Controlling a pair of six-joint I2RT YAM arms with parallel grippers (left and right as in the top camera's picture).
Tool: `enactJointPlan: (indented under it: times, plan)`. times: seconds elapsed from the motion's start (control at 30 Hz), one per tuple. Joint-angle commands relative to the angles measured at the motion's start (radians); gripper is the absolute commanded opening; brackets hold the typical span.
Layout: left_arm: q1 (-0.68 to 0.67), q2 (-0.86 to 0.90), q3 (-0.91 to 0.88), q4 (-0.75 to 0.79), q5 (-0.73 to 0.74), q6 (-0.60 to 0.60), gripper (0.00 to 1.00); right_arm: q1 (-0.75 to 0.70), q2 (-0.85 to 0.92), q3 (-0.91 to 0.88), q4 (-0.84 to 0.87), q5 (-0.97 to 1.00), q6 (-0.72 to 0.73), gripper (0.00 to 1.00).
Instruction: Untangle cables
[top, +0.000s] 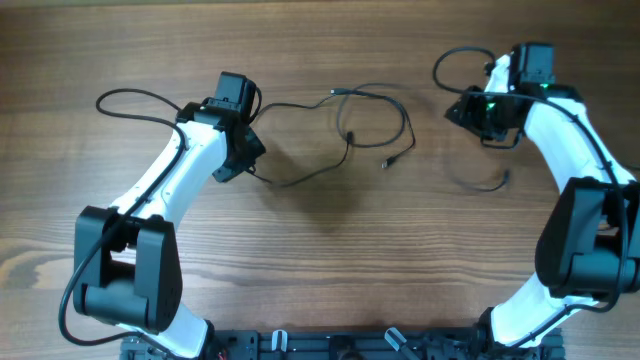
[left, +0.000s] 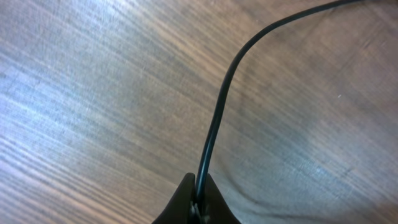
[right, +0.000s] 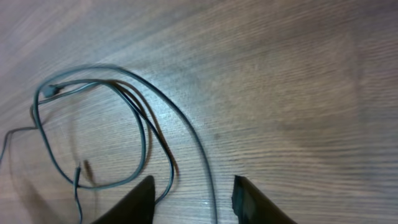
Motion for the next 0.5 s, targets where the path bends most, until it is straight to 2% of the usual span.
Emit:
enactJointPlan:
  times: [0.0,0.03,0.1,0.2,0.23,0.33,0.47]
  plan:
    - [0.001,-0.003,-0.002,0.025,-0.034,0.008,0.04,0.050,0.017,-0.035,0.044,-0.095,-0.010,0.49]
    - [0.001,-0.003,-0.002,0.025,-0.034,0.008,0.04,0.068,0.017,-0.037,0.054,-0.125,-0.039,0.54]
    - [-0.005,-0.002,-0.002,0.026,-0.034,0.008,0.04,0.121,0.017,-0.040,0.087,-0.085,-0.052,0.72]
    - [-0.029,-0.002,-0.003,0.030,-0.034,0.008,0.04,0.225,0.021,-0.042,0.165,-0.027,-0.039,0.61]
    - [-0.037,-0.002,-0.003,0.030,-0.034,0.009,0.04,0.259,0.031,-0.042,0.191,0.072,0.012,0.60]
    - [-0.053,-0.002,-0.003,0.036,-0.035,0.009,0.04,0.313,0.089,-0.042,0.223,0.222,0.052,0.47]
    - [-0.055,-0.002,-0.003,0.037,-0.035,0.009,0.05,0.336,0.186,-0.042,0.230,0.253,0.137,0.46]
